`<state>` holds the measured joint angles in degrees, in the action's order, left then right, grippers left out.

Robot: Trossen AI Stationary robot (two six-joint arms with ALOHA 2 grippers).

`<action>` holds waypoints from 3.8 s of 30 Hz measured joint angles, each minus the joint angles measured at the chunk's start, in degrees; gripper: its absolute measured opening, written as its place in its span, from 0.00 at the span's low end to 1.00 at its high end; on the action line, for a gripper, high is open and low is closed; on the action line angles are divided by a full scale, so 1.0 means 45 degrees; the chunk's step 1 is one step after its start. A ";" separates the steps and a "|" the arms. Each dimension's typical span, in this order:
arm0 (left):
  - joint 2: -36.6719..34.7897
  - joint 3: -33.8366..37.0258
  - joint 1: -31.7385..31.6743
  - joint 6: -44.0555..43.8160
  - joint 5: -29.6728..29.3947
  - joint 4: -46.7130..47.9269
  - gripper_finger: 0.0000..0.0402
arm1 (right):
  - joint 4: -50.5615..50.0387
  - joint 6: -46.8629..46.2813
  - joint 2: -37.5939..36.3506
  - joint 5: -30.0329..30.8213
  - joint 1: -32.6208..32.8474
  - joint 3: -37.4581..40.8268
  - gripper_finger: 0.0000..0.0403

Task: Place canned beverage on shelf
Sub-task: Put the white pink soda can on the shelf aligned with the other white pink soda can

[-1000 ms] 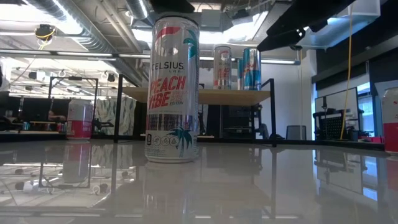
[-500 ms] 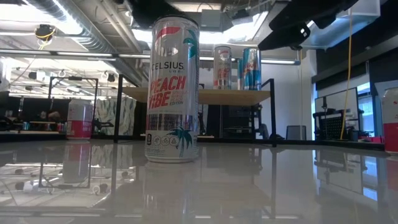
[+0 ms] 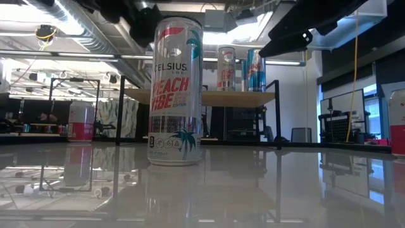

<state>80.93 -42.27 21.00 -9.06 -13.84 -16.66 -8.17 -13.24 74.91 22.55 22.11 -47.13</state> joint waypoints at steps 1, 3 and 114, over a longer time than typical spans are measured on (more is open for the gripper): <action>0.0223 0.0001 0.0018 -0.0001 -0.0001 -0.0274 0.87 | 0.0013 -0.0001 0.0000 0.0055 0.0000 0.0000 0.90; 0.0692 0.0001 0.0024 0.0028 0.0003 -0.0872 0.87 | 0.0036 -0.0001 0.0000 0.0087 0.0000 0.0000 0.90; 0.5371 -1.1636 -1.0410 0.3807 0.5959 0.6419 0.63 | 0.0142 0.3726 -0.0010 0.2564 -0.0005 -0.0010 0.90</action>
<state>105.10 -94.63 -25.85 8.07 12.97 12.23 -7.53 3.53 74.87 34.09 22.08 -47.18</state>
